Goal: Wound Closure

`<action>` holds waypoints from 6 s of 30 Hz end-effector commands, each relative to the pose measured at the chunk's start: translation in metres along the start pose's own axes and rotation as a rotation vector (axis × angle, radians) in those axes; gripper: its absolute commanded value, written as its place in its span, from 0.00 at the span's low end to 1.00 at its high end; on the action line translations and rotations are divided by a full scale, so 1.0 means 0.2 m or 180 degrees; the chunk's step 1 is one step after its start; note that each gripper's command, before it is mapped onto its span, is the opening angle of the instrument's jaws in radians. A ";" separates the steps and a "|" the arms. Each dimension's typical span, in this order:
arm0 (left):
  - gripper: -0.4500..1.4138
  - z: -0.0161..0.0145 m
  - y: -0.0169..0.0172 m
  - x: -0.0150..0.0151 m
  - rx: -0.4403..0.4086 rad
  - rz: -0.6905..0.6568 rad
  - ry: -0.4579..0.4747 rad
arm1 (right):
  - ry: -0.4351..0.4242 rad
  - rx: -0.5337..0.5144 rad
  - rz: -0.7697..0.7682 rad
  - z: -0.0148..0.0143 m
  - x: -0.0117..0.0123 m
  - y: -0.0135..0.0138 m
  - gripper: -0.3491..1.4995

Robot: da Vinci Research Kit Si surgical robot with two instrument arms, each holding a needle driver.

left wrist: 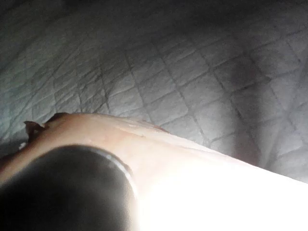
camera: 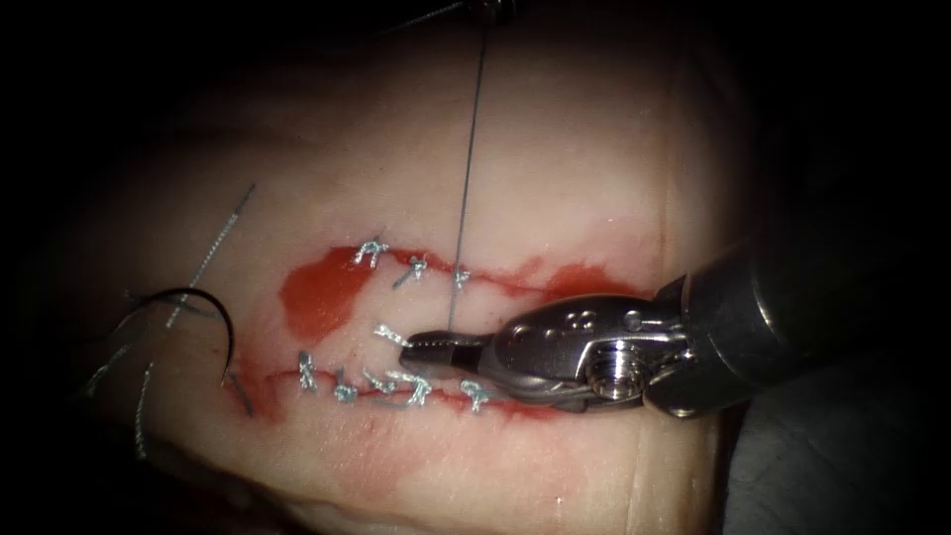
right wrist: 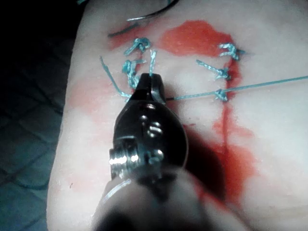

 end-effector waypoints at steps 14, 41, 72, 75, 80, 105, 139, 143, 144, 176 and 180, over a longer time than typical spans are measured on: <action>0.00 -0.069 0.042 0.031 0.0406 -0.0872 -0.0796 | -0.0487 0.0440 0.0796 -0.034 -0.006 -0.018 0.86; 0.00 -0.146 0.060 0.041 0.0643 -0.1436 -0.1754 | -0.1607 0.0380 0.2243 -0.013 0.021 -0.061 0.90; 0.00 -0.166 0.061 0.033 0.0601 -0.1501 -0.2006 | -0.1712 0.0415 0.2185 0.014 0.002 -0.069 0.96; 0.00 -0.168 0.063 0.033 0.0587 -0.1520 -0.2024 | -0.1712 0.0405 0.2178 0.017 0.001 -0.069 0.96; 0.00 -0.170 0.063 0.032 0.0579 -0.1535 -0.2029 | -0.1683 0.0430 0.2190 0.019 0.000 -0.070 0.96; 0.00 -0.173 0.062 0.029 0.0587 -0.1528 -0.2087 | -0.1498 0.0450 0.2061 0.030 0.004 -0.068 0.88; 0.00 -0.175 0.059 0.028 0.0582 -0.1511 -0.2115 | -0.1485 0.0365 0.2091 0.031 0.009 -0.063 0.08; 0.00 -0.175 0.059 0.028 0.0577 -0.1512 -0.2108 | -0.1502 0.0263 0.2483 0.030 0.009 -0.064 0.00; 0.00 -0.175 0.059 0.028 0.0577 -0.1512 -0.2108 | -0.1511 0.0259 0.2481 0.030 0.009 -0.064 0.00; 0.00 -0.111 -0.002 0.126 0.1550 -0.0296 -0.0911 | -0.1742 0.0198 0.1999 -0.047 0.005 -0.066 0.94; 0.00 -0.107 -0.006 0.144 0.2022 0.0053 -0.0690 | -0.1748 0.0239 0.2008 -0.049 0.006 -0.067 0.94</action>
